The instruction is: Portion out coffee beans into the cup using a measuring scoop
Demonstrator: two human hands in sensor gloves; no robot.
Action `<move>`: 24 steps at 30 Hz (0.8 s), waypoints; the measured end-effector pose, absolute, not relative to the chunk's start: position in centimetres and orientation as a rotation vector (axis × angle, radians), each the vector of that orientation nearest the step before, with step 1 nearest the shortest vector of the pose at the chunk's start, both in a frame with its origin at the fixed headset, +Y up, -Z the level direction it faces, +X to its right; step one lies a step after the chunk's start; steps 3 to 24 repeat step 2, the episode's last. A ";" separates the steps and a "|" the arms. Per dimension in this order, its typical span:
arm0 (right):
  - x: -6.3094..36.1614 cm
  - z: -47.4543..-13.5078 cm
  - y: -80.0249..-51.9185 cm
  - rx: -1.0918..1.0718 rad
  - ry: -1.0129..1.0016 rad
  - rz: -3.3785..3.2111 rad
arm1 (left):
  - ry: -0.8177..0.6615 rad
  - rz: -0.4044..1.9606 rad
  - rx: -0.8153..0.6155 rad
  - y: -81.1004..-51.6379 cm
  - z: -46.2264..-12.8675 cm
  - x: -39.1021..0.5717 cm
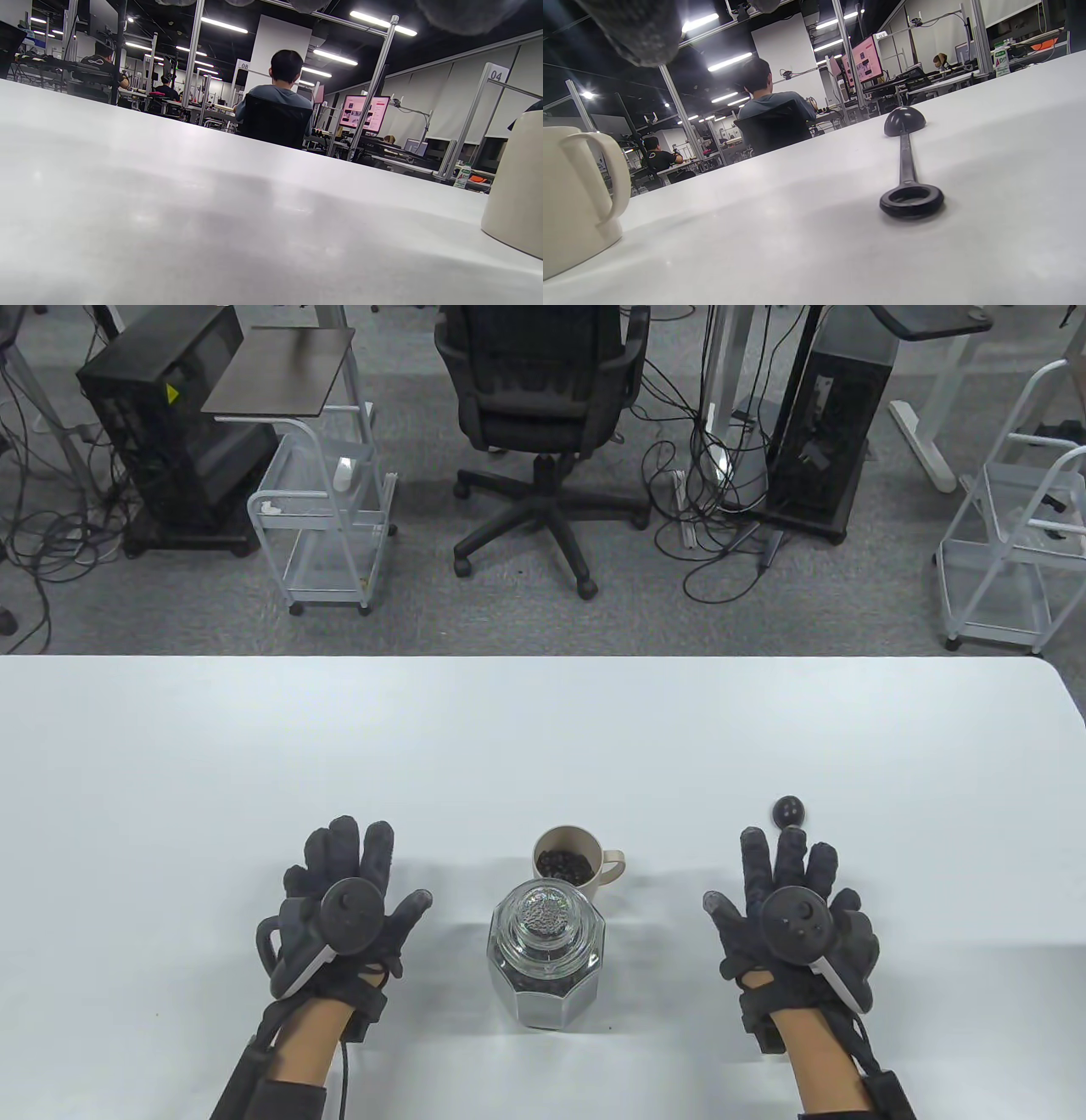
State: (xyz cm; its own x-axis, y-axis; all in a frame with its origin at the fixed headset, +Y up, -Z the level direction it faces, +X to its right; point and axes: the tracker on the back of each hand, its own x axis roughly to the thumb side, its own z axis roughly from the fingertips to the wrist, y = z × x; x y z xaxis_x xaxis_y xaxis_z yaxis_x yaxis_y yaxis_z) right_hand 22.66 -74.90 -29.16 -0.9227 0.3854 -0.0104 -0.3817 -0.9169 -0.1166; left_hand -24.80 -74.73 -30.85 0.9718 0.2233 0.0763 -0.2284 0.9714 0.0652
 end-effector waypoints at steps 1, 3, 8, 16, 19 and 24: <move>22.7 -29.2 -74.9 -0.044 -0.155 2.740 | -0.068 0.230 0.073 -74.7 -30.8 -24.8; 22.6 -29.2 -74.9 -0.042 -0.154 2.735 | -0.067 0.238 0.072 -74.7 -30.8 -24.8; 22.6 -29.2 -74.9 -0.042 -0.154 2.735 | -0.067 0.238 0.072 -74.7 -30.8 -24.8; 22.6 -29.2 -74.9 -0.042 -0.154 2.735 | -0.067 0.238 0.072 -74.7 -30.8 -24.8; 22.6 -29.2 -74.9 -0.042 -0.154 2.735 | -0.067 0.238 0.072 -74.7 -30.8 -24.8; 22.6 -29.2 -74.9 -0.042 -0.154 2.735 | -0.067 0.238 0.072 -74.7 -30.8 -24.8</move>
